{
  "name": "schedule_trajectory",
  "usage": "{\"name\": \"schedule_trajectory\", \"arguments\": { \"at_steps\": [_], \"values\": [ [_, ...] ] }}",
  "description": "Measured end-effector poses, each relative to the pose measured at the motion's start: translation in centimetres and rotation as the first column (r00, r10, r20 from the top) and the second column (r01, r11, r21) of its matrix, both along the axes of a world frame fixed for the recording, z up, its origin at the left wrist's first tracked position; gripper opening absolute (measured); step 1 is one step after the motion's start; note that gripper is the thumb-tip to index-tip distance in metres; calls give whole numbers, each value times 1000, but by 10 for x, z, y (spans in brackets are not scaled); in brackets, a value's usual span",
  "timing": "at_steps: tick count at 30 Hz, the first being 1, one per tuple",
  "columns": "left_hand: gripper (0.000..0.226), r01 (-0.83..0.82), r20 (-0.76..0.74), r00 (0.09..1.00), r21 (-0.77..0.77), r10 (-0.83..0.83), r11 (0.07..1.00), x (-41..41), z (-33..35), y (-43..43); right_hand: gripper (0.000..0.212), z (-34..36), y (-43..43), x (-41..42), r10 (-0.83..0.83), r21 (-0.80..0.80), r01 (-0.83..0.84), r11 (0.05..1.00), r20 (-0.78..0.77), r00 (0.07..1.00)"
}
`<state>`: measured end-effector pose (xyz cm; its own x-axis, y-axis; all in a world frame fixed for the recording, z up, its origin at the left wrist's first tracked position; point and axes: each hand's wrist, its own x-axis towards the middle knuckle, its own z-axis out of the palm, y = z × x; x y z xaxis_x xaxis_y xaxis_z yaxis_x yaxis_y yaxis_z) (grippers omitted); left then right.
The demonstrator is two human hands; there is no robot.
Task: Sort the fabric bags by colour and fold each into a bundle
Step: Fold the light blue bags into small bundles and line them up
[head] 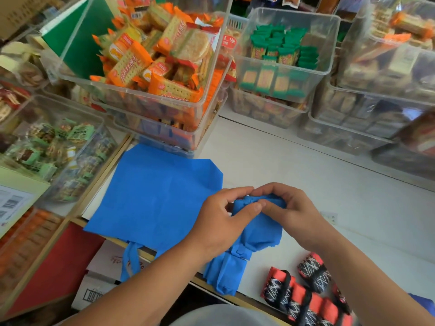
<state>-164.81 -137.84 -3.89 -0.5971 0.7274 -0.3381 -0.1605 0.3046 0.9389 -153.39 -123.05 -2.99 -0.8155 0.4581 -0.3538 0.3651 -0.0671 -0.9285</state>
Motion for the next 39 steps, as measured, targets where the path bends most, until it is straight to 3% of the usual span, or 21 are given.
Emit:
{"name": "schedule_trajectory", "arguments": {
  "at_steps": [3, 5, 7, 9, 11, 14, 18, 22, 30, 34, 37, 39],
  "values": [
    [16, -92, -39, 995, -63, 90, 994, 2, -11, -1, 34, -7, -3, -8, -158, 127, 145, 981, 99, 983],
    [11, -195, -108, 977, -84, 186, 977, 4, -19, -2, 50, -9, -13, -10, -202, 247, 154, 957, 186, 961],
    [18, -266, -127, 959, -83, 255, 960, 6, -23, -2, 56, -13, -25, -6, -158, 214, 119, 970, 178, 971],
    [25, -263, -127, 960, -92, 251, 960, 7, -24, -4, 61, -13, -31, -2, -111, 85, 98, 992, 165, 980],
    [25, -192, -15, 981, -80, 191, 978, 8, -22, -5, 71, -17, -30, 1, -85, 55, 78, 995, 157, 984],
    [25, -177, 301, 941, 42, 157, 983, 7, -14, -11, 81, -20, -24, 4, -38, 118, 20, 993, 155, 987],
    [27, -61, 226, 974, 131, 30, 990, -1, -18, -19, 61, -17, -19, 7, 31, 66, -34, 997, 55, 998],
    [26, -48, 54, 998, 134, 41, 990, -3, -20, -19, 38, -20, -23, 5, 70, -3, -70, 998, 37, 997],
    [18, -19, -253, 966, 116, 48, 993, -3, -24, -19, 33, -24, -25, 9, 62, -5, -62, 998, 25, 998],
    [18, 47, -303, 953, 113, -11, 992, -9, -17, -16, 29, -21, -27, 3, 22, 64, -21, 998, -17, 1000],
    [18, 13, -354, 934, 146, 40, 989, -10, -15, -15, 27, -20, -30, -3, -33, 121, 39, 992, -53, 998],
    [17, -58, -199, 976, 149, 87, 987, -7, -15, -13, 27, -21, -32, -6, -73, 157, 83, 984, -69, 995]
  ]
}}
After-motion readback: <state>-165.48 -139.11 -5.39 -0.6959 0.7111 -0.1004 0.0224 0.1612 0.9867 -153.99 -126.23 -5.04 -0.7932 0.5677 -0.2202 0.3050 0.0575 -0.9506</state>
